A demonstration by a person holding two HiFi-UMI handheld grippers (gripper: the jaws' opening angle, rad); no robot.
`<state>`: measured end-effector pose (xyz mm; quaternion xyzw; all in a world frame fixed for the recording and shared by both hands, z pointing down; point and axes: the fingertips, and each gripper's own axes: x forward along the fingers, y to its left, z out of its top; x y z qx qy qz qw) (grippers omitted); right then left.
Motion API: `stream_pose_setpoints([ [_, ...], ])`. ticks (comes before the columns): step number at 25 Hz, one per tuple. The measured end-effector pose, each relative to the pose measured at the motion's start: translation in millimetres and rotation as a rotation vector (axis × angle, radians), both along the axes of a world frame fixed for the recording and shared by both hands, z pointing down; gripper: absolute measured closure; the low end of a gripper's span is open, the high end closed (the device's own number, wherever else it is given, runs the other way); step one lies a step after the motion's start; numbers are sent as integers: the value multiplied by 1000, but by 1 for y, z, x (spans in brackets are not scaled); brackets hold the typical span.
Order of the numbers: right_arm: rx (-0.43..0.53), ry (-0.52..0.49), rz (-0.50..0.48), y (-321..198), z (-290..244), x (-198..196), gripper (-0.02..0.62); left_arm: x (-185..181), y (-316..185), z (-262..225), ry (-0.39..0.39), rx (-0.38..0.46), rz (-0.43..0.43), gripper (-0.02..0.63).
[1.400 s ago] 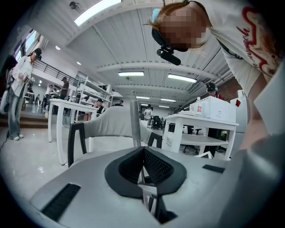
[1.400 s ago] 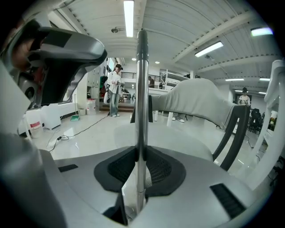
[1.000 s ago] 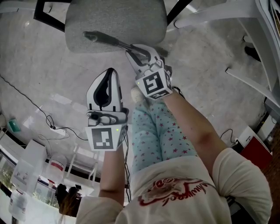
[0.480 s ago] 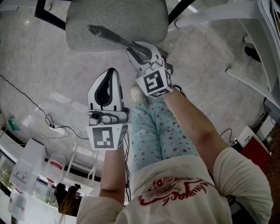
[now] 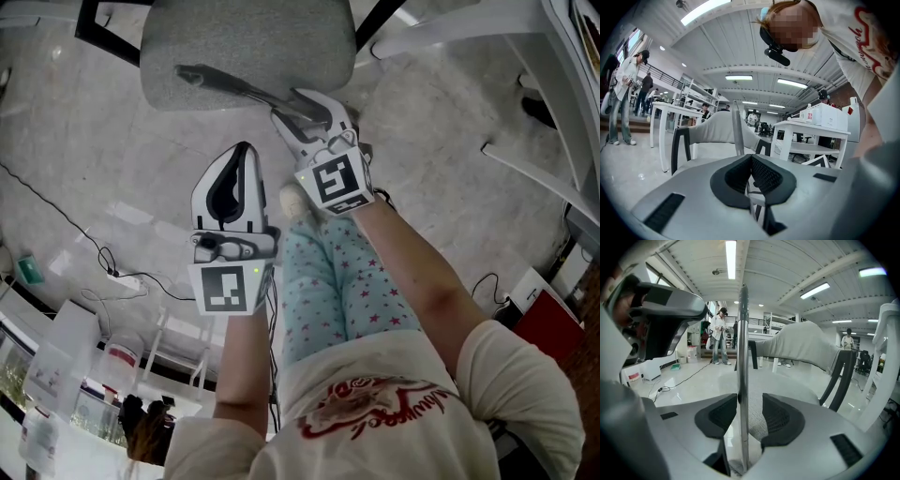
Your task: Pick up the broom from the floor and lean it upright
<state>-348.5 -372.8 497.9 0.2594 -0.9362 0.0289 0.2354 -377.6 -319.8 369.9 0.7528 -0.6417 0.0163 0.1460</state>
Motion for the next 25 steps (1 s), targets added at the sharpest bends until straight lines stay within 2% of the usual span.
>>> stream_pose_setpoints([
  [3,-5,1,15,2,1,3,428,4,0,-3,-13,38,22,584],
  [8,-8,3,31,2,3,3,429,5,7,1,-14,12,21,584],
  [13,-6,-1,36,7,0,3,430,5,12,1,-4,22,16,584],
  [16,4,-26,42,11,-13,4,430,3,13,2,9,1,8,584],
  [21,-4,-87,95,14,-40,11,430,-7,13,-5,-15,38,4,584],
  [25,-6,-118,153,26,-67,24,437,0,21,-15,-14,52,32,584],
])
